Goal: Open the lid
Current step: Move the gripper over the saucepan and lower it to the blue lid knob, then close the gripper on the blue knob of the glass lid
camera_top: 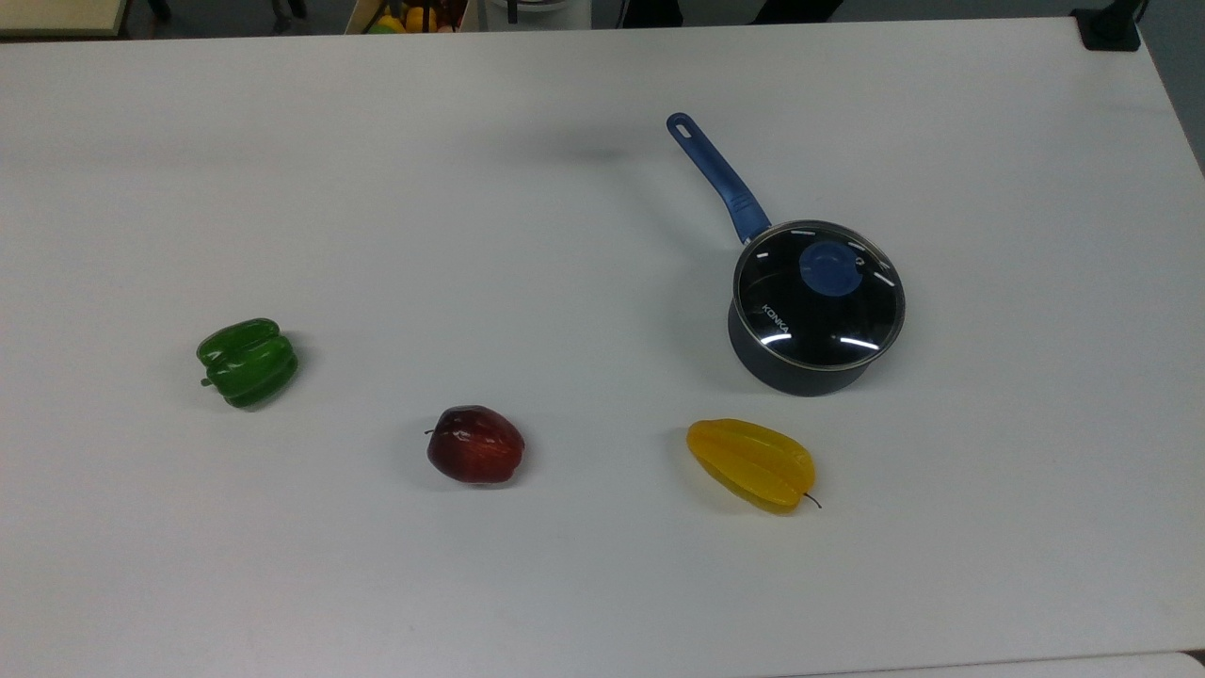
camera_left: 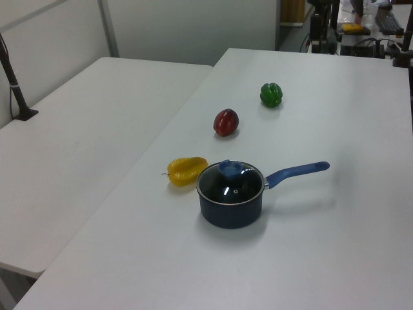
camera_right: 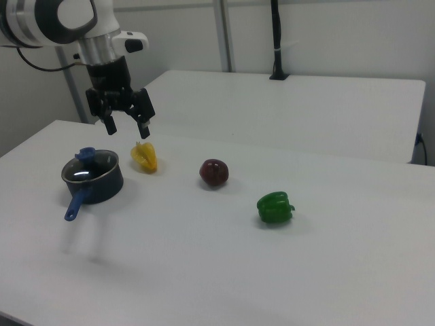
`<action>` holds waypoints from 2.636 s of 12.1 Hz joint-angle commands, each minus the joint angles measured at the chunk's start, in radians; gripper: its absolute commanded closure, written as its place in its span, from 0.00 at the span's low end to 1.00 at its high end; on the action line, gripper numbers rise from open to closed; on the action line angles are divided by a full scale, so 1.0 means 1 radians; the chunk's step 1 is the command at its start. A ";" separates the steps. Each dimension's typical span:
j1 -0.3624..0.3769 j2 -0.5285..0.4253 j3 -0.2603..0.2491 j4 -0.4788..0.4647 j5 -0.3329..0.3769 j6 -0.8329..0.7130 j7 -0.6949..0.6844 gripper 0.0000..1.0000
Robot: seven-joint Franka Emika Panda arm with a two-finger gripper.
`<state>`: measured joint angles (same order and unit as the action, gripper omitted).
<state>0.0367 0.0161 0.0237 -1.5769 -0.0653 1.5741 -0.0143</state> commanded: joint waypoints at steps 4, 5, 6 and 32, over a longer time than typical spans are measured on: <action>0.006 -0.015 -0.008 -0.018 -0.011 0.003 0.019 0.00; 0.006 -0.011 -0.008 -0.015 -0.013 0.007 0.019 0.00; 0.012 0.002 -0.008 -0.008 -0.010 0.009 0.019 0.00; 0.474 0.481 -0.007 0.127 -0.061 0.600 0.491 0.00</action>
<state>0.4940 0.4920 0.0301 -1.4534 -0.1083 2.1522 0.4425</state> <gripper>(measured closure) 0.000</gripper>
